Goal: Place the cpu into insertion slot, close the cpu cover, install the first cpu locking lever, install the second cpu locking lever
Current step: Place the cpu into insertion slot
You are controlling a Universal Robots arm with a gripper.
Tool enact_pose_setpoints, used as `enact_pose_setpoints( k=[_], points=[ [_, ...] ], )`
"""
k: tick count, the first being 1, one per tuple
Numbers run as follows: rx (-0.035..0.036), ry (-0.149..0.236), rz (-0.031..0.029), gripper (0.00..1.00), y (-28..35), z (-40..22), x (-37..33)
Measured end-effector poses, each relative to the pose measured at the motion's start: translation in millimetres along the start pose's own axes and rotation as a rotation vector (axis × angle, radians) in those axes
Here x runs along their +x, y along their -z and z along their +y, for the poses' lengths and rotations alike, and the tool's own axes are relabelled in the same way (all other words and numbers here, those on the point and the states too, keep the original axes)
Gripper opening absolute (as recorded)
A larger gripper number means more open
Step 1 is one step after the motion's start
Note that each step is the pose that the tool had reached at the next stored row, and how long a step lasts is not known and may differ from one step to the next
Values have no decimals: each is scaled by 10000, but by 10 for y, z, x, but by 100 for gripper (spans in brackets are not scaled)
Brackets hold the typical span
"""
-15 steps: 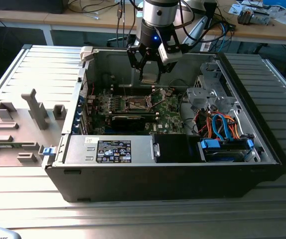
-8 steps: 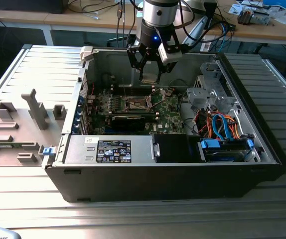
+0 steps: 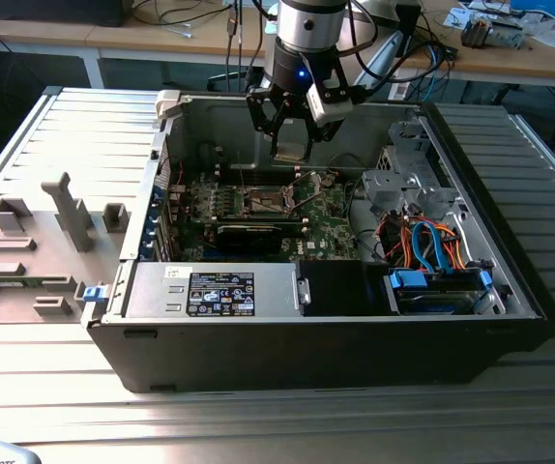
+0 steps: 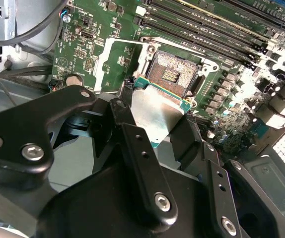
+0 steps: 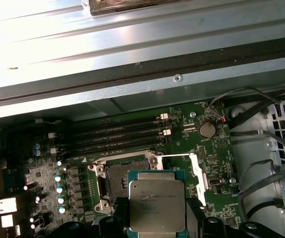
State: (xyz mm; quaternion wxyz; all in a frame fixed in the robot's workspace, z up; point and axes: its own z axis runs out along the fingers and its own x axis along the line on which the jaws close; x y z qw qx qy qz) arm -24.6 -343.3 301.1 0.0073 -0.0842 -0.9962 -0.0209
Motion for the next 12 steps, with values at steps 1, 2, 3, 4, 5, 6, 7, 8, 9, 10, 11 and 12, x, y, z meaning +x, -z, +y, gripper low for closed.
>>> enact_pose_setpoints(
  k=[1, 2, 3, 4, 5, 6, 7, 8, 9, 10, 11, 12],
  points=[
    [0, -11, 0, 54, 0, 0, 0],
    [0, -17, 0, 54, 0, 0, 0],
    [0, -23, -1, 54, 0, 0, -1],
    [0, -33, -1, 54, 0, 0, -1],
    [-1, -44, -2, 54, 0, 0, -1],
    [-1, -59, -3, 54, 0, 0, -2],
    [-1, -71, -3, 54, 0, 0, -2],
    [-1, -78, -3, 54, 0, 0, -2],
    [-1, -84, -3, 54, 0, 0, -2],
    [-1, -94, -4, 54, 0, 0, -3],
    [-1, -104, -4, 54, -1, 0, -3],
    [-1, -109, -5, 54, -1, 0, -3]
  ],
)
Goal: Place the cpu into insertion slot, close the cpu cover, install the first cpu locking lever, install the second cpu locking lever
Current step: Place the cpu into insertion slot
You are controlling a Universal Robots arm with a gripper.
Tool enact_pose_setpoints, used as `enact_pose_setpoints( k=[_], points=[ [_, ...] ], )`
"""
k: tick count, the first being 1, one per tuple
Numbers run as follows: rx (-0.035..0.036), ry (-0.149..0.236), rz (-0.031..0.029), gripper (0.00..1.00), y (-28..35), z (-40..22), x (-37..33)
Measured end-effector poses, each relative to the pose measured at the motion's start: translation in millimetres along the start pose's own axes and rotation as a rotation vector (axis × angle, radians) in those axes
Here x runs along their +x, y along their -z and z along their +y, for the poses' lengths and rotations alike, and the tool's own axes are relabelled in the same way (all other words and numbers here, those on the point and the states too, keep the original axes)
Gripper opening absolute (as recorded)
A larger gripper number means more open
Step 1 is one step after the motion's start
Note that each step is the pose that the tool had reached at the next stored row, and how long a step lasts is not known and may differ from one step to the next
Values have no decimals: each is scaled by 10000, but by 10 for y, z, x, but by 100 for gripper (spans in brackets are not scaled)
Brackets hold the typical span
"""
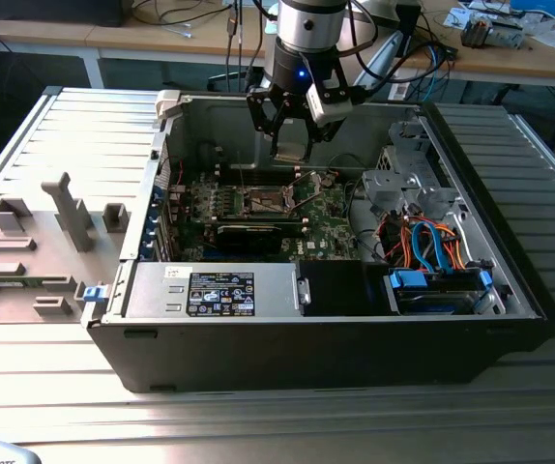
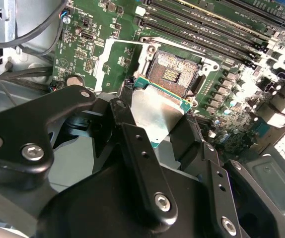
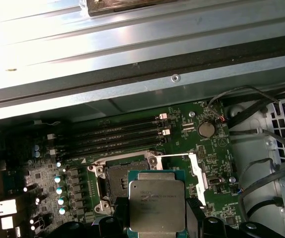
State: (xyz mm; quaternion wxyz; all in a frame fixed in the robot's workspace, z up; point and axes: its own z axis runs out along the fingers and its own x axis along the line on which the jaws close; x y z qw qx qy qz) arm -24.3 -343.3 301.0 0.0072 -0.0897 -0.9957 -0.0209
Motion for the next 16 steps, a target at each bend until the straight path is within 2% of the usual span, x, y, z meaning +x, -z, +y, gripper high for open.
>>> enact_pose_setpoints(
  k=[16],
  points=[
    [-1, -99, -4, 54, 0, 0, -2]
  ],
)
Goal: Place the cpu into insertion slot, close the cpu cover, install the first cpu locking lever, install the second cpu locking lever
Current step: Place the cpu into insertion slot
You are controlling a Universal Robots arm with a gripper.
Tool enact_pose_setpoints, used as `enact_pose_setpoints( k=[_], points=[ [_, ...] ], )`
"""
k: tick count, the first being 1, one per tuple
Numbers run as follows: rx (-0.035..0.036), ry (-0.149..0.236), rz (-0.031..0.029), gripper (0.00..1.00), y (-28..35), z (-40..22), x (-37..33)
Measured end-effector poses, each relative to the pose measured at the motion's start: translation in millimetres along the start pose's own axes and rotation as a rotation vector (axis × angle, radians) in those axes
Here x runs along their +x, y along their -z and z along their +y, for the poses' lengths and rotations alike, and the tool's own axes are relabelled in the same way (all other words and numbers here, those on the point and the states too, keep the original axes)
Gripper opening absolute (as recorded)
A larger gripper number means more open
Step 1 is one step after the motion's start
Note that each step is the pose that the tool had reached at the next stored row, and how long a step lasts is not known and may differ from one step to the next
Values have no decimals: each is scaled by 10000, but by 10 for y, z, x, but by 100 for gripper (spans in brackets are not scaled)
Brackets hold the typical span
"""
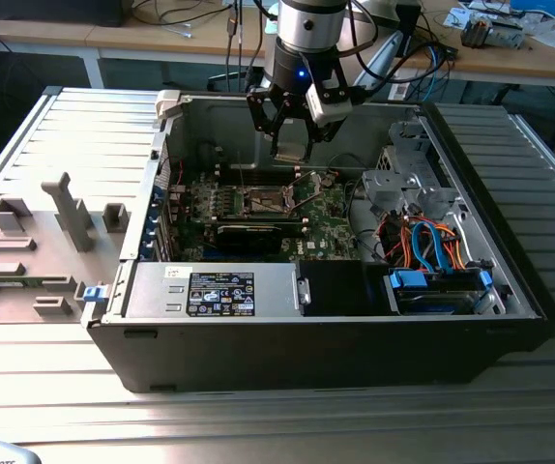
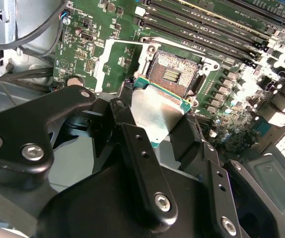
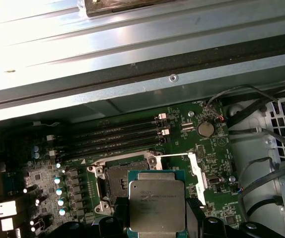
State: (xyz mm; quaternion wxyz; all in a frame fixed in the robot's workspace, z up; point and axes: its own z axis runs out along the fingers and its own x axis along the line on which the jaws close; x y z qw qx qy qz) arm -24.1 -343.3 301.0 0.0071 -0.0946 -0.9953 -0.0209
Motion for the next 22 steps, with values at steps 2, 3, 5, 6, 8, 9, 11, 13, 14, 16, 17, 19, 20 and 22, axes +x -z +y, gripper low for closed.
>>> enact_pose_setpoints(
  k=[2, 3, 5, 6, 8, 9, 11, 13, 14, 16, 17, 19, 20, 22],
  points=[
    [0, -13, 0, 54, 0, 0, 0],
    [-1, -18, -1, 54, 0, 0, 0],
    [0, -30, -1, 54, 0, 0, 0],
    [-1, -38, -2, 54, 0, 0, 0],
    [-1, -50, -2, 54, 0, 0, 0],
    [-1, -55, -2, 54, 0, 0, 0],
    [-1, -69, -3, 54, 0, 0, 0],
    [-2, -84, -4, 54, 0, 0, 0],
    [-2, -89, -4, 54, 0, 0, 0],
    [-2, -105, -4, 54, 0, 0, 0],
    [-2, -111, -5, 54, 0, 0, 0],
    [-2, -128, -5, 54, 0, 0, 0],
    [-2, -136, -6, 54, 0, 0, 0],
    [-3, -154, -6, 54, 0, 0, 0]
  ],
)
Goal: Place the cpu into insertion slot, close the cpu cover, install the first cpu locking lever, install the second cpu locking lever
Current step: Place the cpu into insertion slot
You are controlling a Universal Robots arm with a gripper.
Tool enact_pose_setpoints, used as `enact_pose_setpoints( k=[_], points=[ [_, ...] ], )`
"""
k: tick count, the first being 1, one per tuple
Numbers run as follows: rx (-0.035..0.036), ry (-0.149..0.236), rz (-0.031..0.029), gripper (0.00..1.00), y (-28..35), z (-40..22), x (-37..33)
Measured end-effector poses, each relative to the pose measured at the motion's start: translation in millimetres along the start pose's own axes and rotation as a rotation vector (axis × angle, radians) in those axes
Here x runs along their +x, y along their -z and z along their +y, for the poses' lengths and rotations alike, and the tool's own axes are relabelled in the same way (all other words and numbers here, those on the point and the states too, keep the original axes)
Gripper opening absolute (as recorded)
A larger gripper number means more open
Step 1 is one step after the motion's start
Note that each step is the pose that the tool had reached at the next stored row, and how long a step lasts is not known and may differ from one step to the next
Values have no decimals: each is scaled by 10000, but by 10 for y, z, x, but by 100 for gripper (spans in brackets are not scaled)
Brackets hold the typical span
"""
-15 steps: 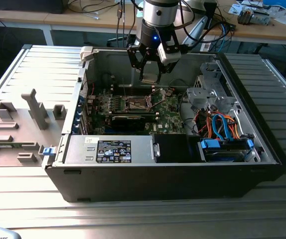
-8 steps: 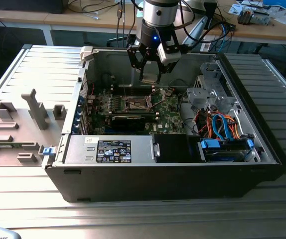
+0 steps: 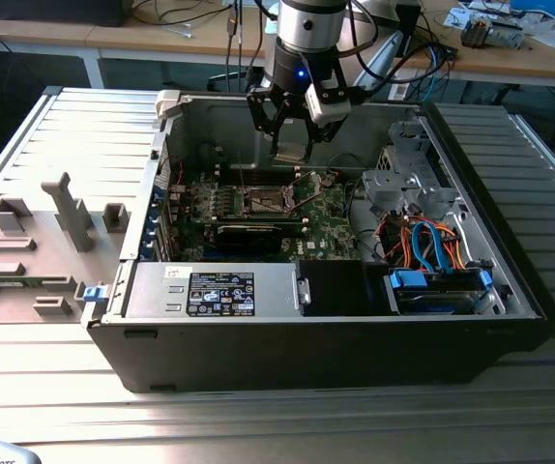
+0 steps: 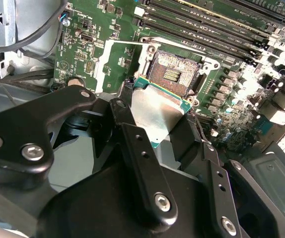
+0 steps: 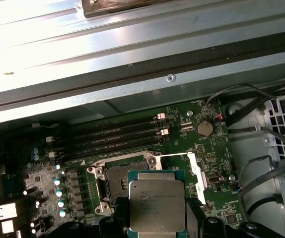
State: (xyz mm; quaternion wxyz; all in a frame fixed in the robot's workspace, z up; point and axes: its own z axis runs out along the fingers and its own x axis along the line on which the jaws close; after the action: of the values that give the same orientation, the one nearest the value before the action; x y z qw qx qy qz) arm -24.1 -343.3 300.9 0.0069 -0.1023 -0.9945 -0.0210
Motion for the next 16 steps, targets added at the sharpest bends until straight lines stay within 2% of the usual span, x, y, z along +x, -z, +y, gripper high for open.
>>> enact_pose_setpoints(
  k=[16],
  points=[
    [-2, -101, -4, 54, 0, 0, -1]
  ],
)
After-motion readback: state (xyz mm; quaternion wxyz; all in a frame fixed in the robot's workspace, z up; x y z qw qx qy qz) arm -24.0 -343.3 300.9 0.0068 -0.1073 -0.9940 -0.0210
